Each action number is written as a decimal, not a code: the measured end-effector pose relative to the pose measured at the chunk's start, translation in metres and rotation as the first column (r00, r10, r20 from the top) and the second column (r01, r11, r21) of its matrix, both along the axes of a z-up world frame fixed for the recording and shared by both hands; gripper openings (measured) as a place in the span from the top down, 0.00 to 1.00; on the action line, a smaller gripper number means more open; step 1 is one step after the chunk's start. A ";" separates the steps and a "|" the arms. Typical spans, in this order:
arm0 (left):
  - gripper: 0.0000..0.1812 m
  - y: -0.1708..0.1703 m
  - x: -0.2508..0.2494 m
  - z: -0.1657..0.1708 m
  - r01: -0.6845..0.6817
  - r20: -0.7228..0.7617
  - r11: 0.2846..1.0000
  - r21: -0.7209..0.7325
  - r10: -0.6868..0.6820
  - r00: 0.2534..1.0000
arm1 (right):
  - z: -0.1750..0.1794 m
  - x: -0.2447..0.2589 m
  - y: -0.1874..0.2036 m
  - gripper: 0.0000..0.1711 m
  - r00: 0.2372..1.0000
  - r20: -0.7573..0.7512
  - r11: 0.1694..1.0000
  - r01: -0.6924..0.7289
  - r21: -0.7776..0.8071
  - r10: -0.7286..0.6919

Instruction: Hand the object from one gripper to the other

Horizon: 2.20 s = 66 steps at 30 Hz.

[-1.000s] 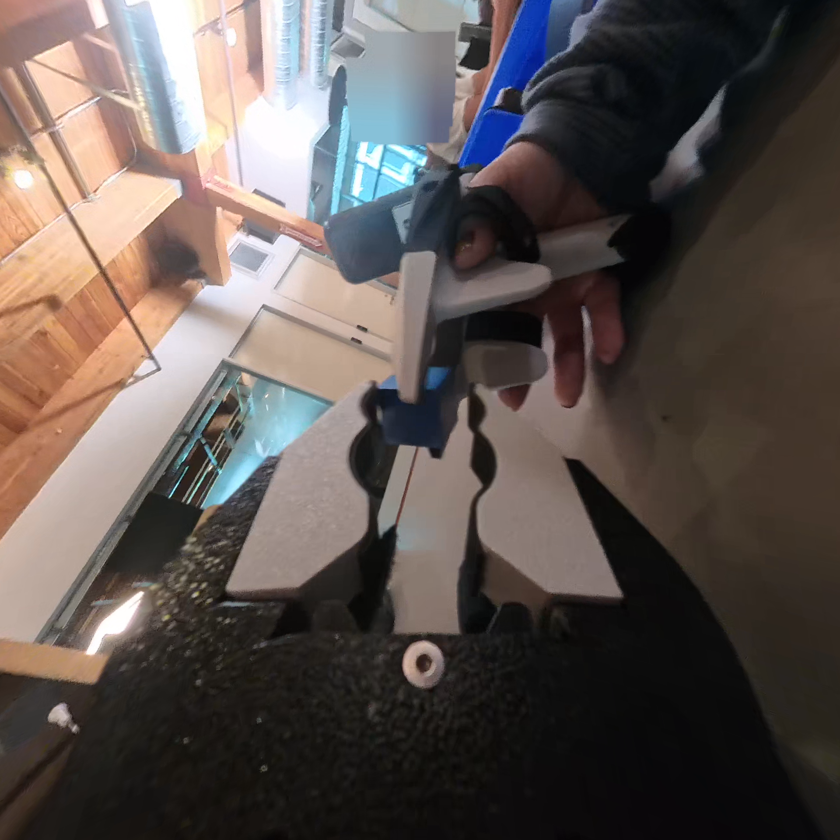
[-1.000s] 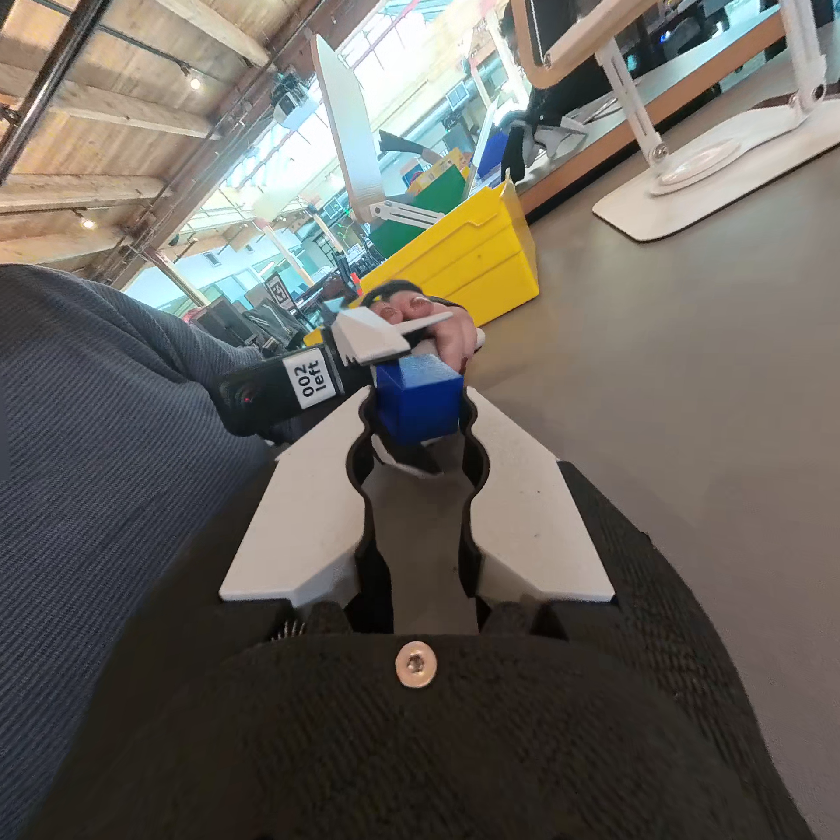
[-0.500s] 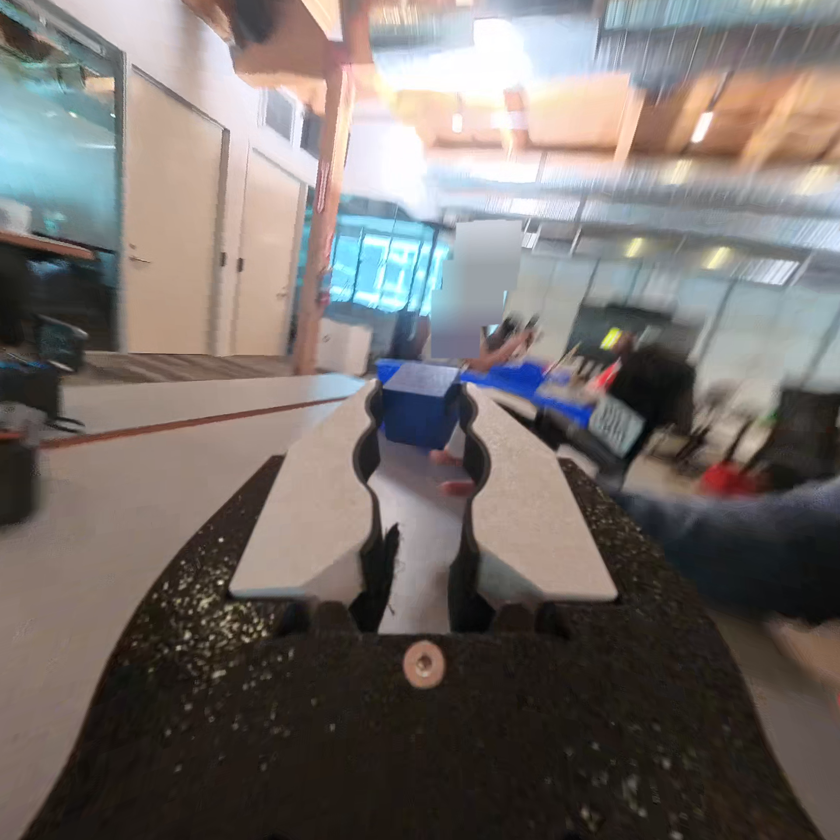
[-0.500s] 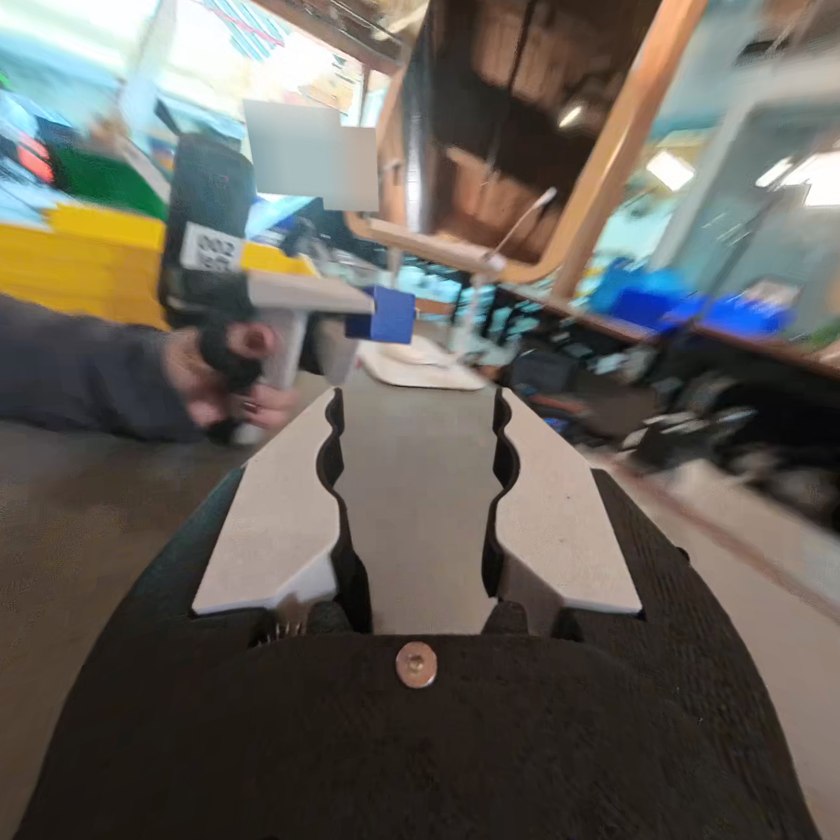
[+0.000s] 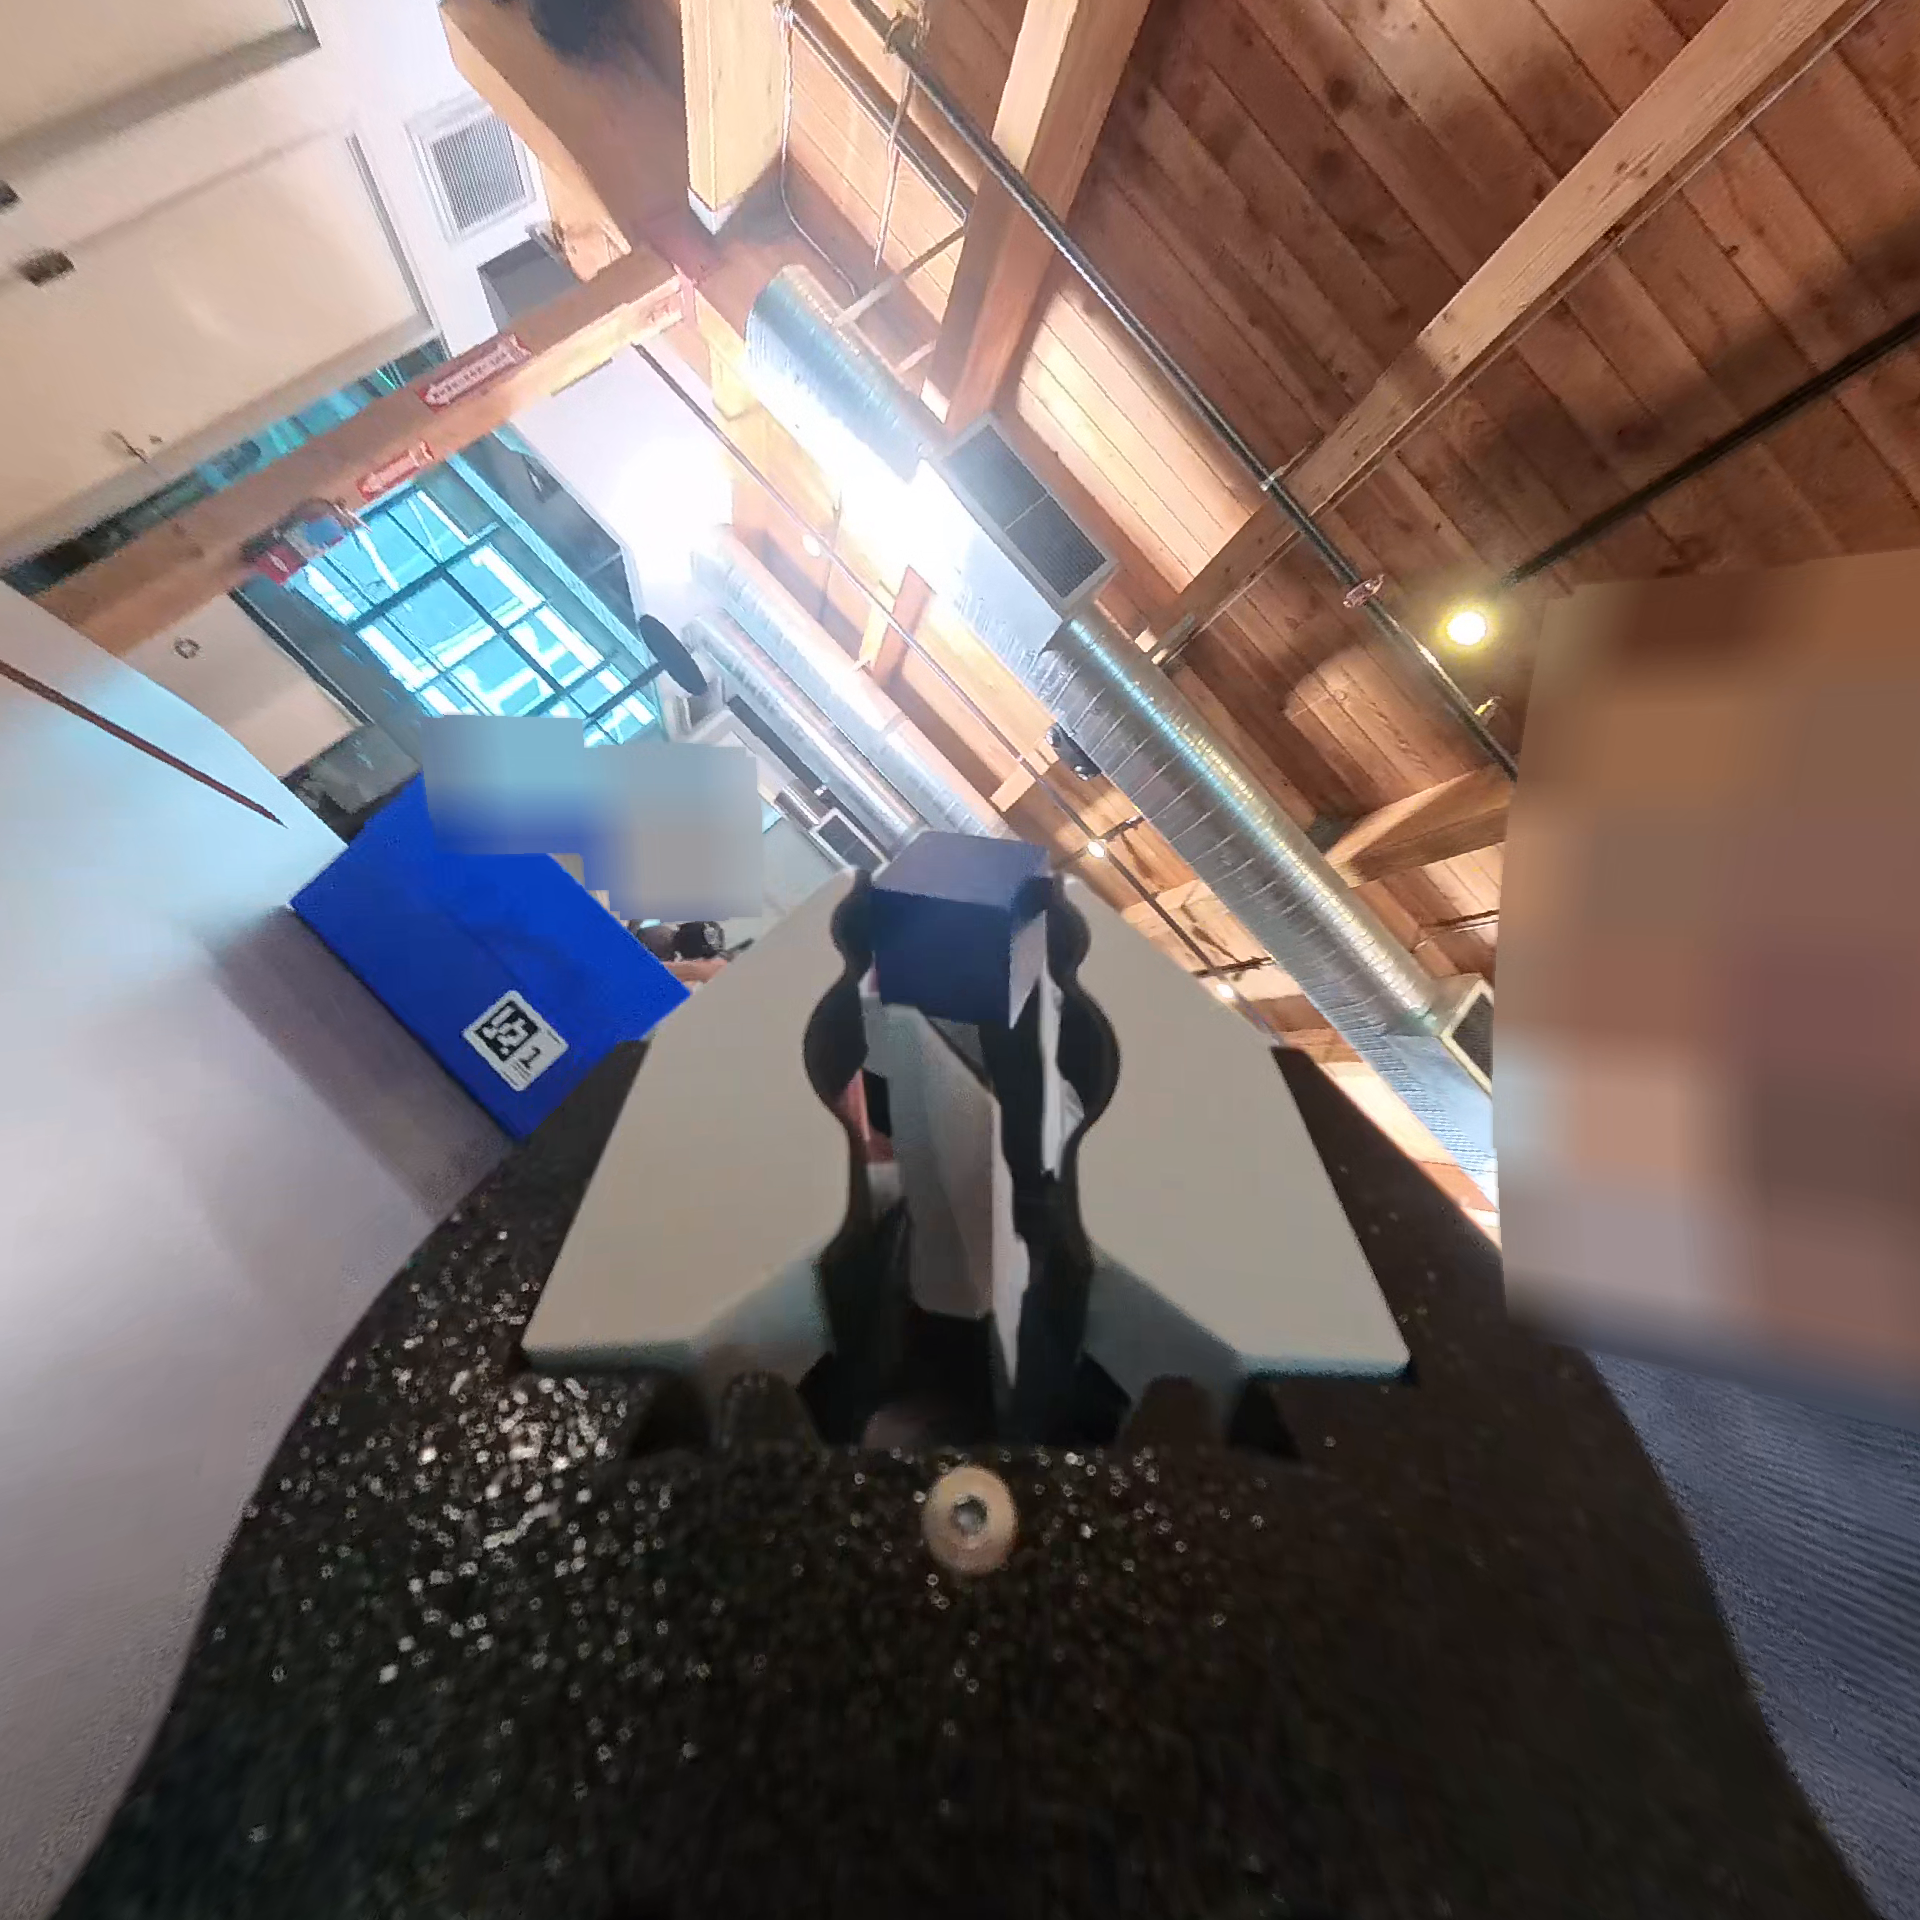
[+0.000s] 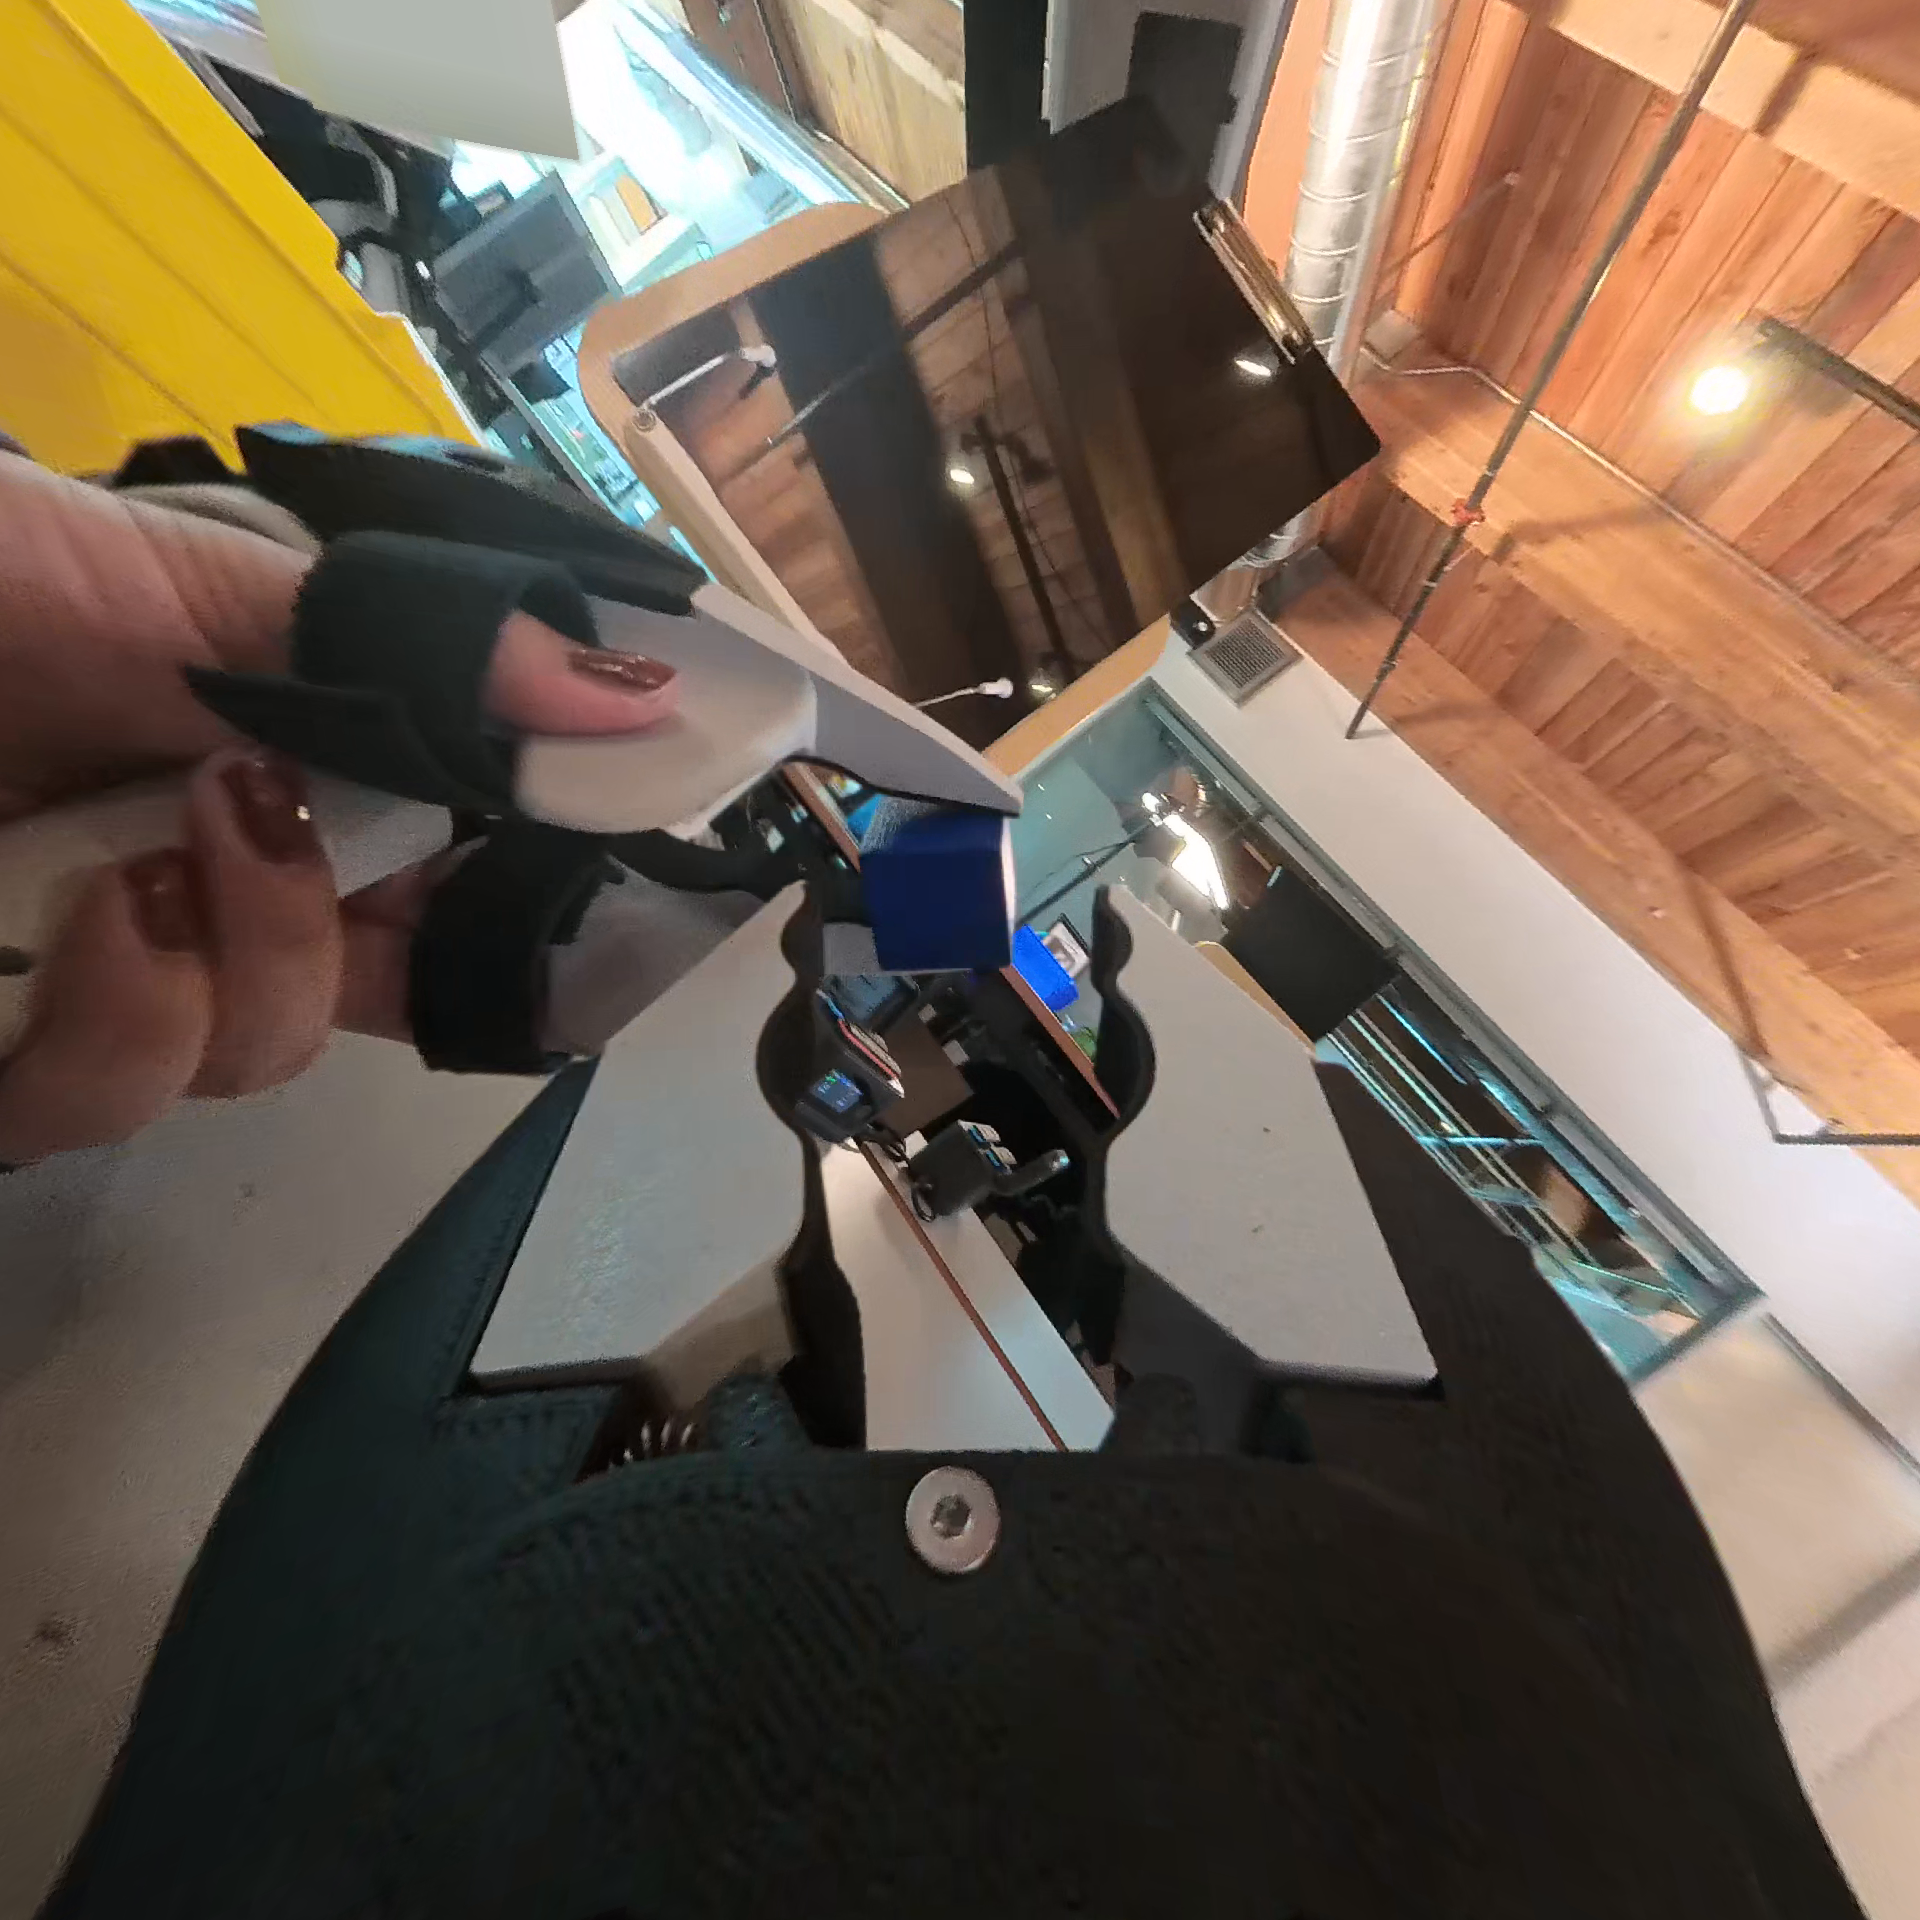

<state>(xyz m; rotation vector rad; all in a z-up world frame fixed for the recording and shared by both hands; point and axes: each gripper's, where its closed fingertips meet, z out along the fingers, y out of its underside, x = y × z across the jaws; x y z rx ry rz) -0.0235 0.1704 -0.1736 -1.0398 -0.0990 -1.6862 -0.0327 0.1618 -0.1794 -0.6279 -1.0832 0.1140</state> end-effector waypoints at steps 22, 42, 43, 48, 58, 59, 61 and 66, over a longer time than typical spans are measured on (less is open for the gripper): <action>0.61 -0.001 0.015 -0.040 0.071 -0.499 0.508 0.859 0.860 -0.110 | -0.030 0.011 0.012 0.85 0.780 -0.400 0.104 -0.504 -0.857 0.481; 0.86 0.024 0.003 -0.068 0.075 -0.525 0.615 0.785 0.725 -0.445 | -0.055 -0.007 0.021 0.68 0.913 -0.217 0.242 -0.311 -0.919 0.346; 0.86 0.025 0.002 -0.069 0.071 -0.529 0.623 0.779 0.715 -0.457 | -0.058 -0.010 0.016 0.68 0.922 -0.164 0.290 -0.274 -0.917 0.352; 0.86 0.028 0.001 -0.076 0.075 -0.537 0.651 0.756 0.681 -0.497 | -0.067 -0.015 0.012 0.71 0.952 -0.041 0.397 -0.165 -0.903 0.304; 0.67 0.009 0.025 -0.064 0.115 -0.588 0.630 0.768 0.766 -0.260 | -0.062 -0.007 -0.006 0.82 0.875 -0.130 0.162 -0.229 -0.960 0.467; 0.64 0.007 0.026 -0.066 0.131 -0.604 0.640 0.757 0.762 -0.232 | -0.058 -0.004 -0.012 0.82 0.833 -0.211 0.040 -0.268 -0.963 0.511; 0.66 -0.001 0.031 -0.065 0.173 -0.582 0.605 0.777 0.796 -0.167 | -0.049 0.003 -0.023 0.82 0.747 -0.363 -0.181 -0.318 -0.931 0.557; 0.85 -0.018 0.039 -0.053 0.194 -0.530 0.531 0.825 0.846 -0.061 | -0.042 0.013 -0.038 0.82 0.619 -0.500 -0.376 -0.331 -0.866 0.606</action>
